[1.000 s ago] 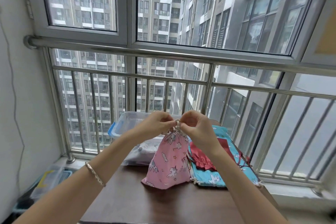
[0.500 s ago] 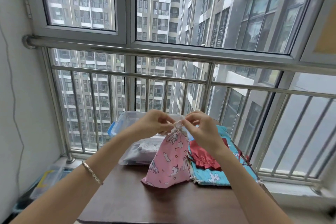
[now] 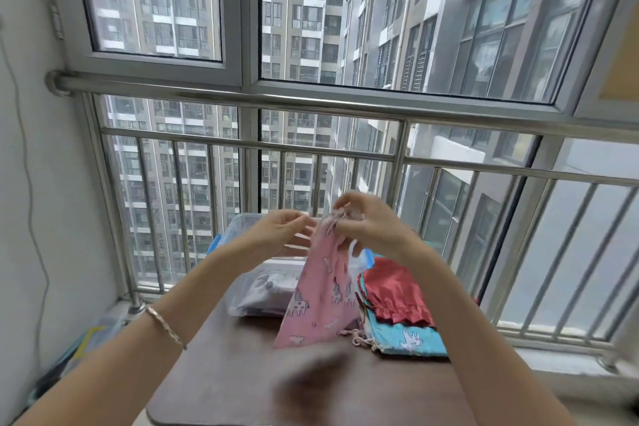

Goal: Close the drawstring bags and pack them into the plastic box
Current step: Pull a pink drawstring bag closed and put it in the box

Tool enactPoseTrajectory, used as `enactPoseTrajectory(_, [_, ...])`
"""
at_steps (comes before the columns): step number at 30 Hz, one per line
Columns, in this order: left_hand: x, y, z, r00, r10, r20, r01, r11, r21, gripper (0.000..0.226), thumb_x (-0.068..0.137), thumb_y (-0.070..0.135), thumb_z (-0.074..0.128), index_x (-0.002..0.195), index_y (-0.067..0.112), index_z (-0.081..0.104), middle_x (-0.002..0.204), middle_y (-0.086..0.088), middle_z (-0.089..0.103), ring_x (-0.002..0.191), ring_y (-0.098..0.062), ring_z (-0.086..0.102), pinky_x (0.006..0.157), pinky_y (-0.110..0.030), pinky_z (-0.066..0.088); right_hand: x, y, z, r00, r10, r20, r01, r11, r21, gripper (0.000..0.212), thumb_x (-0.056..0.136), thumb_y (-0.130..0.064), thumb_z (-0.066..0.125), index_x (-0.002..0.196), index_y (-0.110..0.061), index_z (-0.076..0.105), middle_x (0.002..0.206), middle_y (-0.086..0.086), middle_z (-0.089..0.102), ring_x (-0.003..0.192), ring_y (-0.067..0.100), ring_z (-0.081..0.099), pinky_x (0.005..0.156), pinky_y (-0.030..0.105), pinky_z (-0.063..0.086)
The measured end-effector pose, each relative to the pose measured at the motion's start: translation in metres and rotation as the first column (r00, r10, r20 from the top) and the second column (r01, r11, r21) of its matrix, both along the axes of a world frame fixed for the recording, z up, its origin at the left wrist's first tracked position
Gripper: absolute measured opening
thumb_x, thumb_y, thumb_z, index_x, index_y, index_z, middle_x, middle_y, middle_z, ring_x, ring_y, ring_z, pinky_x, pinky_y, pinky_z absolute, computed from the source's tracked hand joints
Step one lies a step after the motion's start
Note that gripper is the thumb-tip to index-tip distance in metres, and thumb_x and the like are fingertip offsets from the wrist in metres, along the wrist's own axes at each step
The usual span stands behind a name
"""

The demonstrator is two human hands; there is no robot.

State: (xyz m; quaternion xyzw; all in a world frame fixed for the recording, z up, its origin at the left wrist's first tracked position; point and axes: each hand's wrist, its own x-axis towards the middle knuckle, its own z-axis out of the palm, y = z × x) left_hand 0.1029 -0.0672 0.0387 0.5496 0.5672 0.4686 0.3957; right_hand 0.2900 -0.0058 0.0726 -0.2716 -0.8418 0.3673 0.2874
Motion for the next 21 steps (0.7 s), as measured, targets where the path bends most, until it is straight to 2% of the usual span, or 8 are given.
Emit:
enactPoseTrajectory(3, [-0.007, 0.000, -0.001, 0.998, -0.005, 0.065, 0.009, 0.999, -0.052, 0.027, 0.100, 0.020, 0.046, 0.115, 0.004, 0.060, 0.111, -0.014, 0.069, 0.100, -0.024, 0.069, 0.088, -0.036, 0.056, -0.002, 0.000, 0.032, 0.978, -0.003, -0.210, 0.007, 1.000, 0.015, 0.019, 0.091, 0.004, 0.051, 0.107, -0.004, 0.054, 0.087, 0.012, 0.062, 0.054, 0.017, 0.065, 0.044, 0.025, 0.052])
enactPoseTrajectory(5, [-0.007, -0.001, 0.001, 0.994, -0.051, 0.094, 0.058, 0.995, -0.079, 0.026, 0.099, 0.023, 0.047, 0.113, 0.008, 0.062, 0.109, -0.011, 0.071, 0.095, -0.023, 0.071, 0.082, -0.032, 0.058, -0.002, 0.001, 0.053, 0.933, 0.044, -0.357, -0.059, 0.998, -0.032, 0.025, 0.091, 0.009, 0.045, 0.104, -0.008, 0.057, 0.089, 0.013, 0.062, 0.062, 0.018, 0.067, 0.054, 0.030, 0.057])
enactPoseTrajectory(9, [-0.006, -0.004, 0.004, 0.992, -0.074, 0.099, 0.086, 0.989, -0.124, 0.019, 0.102, 0.023, 0.043, 0.103, 0.017, 0.060, 0.095, 0.001, 0.066, 0.073, -0.002, 0.070, 0.062, -0.018, 0.055, -0.007, 0.004, 0.076, 0.726, 0.154, -0.670, -0.331, 0.933, -0.144, 0.028, 0.089, 0.017, 0.046, 0.089, -0.007, 0.060, 0.096, 0.016, 0.061, 0.089, 0.029, 0.070, 0.081, 0.042, 0.059])
enactPoseTrajectory(11, [-0.011, -0.004, 0.005, 0.951, -0.177, 0.254, 0.224, 0.960, -0.169, 0.025, 0.102, 0.025, 0.043, 0.119, 0.015, 0.058, 0.112, -0.007, 0.064, 0.095, -0.018, 0.070, 0.072, -0.031, 0.059, -0.011, 0.007, 0.078, 0.627, 0.177, -0.759, -0.417, 0.899, -0.135, 0.032, 0.086, 0.018, 0.047, 0.083, -0.009, 0.063, 0.103, 0.018, 0.061, 0.102, 0.035, 0.066, 0.090, 0.046, 0.056])
enactPoseTrajectory(13, [-0.016, -0.001, 0.007, 0.833, -0.205, 0.513, 0.330, 0.930, -0.163, 0.031, 0.101, 0.026, 0.044, 0.129, 0.016, 0.053, 0.122, -0.014, 0.058, 0.105, -0.031, 0.065, 0.079, -0.040, 0.059, -0.012, 0.012, 0.075, 0.589, 0.166, -0.791, -0.440, 0.887, -0.142, 0.034, 0.084, 0.019, 0.047, 0.079, -0.010, 0.064, 0.104, 0.018, 0.060, 0.108, 0.037, 0.064, 0.095, 0.048, 0.053])
enactPoseTrajectory(15, [-0.028, 0.008, 0.005, 0.758, -0.184, 0.626, 0.314, 0.944, -0.103, 0.033, 0.097, 0.017, 0.049, 0.130, 0.021, 0.054, 0.113, -0.015, 0.060, 0.092, -0.027, 0.063, 0.069, -0.034, 0.059, -0.009, 0.021, 0.070, 0.608, 0.147, -0.780, -0.416, 0.896, -0.156, 0.031, 0.084, 0.018, 0.048, 0.080, -0.009, 0.063, 0.105, 0.017, 0.059, 0.108, 0.036, 0.064, 0.095, 0.048, 0.052])
enactPoseTrajectory(17, [-0.039, 0.017, 0.004, 0.803, -0.127, 0.582, 0.211, 0.974, -0.079, 0.046, 0.092, 0.005, 0.053, 0.133, 0.026, 0.052, 0.110, -0.015, 0.066, 0.081, -0.023, 0.064, 0.062, -0.032, 0.057, -0.002, 0.036, 0.063, 0.674, 0.098, -0.732, -0.342, 0.920, -0.192, 0.029, 0.085, 0.017, 0.046, 0.082, -0.008, 0.059, 0.105, 0.018, 0.059, 0.103, 0.034, 0.065, 0.093, 0.047, 0.054])
enactPoseTrajectory(21, [-0.064, 0.036, -0.006, 0.958, 0.170, 0.231, -0.150, 0.984, -0.099, 0.044, 0.094, 0.007, 0.056, 0.135, 0.023, 0.051, 0.115, -0.009, 0.066, 0.091, -0.018, 0.065, 0.072, -0.038, 0.058, 0.008, 0.070, 0.042, 0.890, -0.071, -0.450, -0.077, 0.950, -0.303, 0.026, 0.090, 0.016, 0.040, 0.086, -0.006, 0.053, 0.109, 0.022, 0.057, 0.090, 0.030, 0.065, 0.081, 0.037, 0.059])
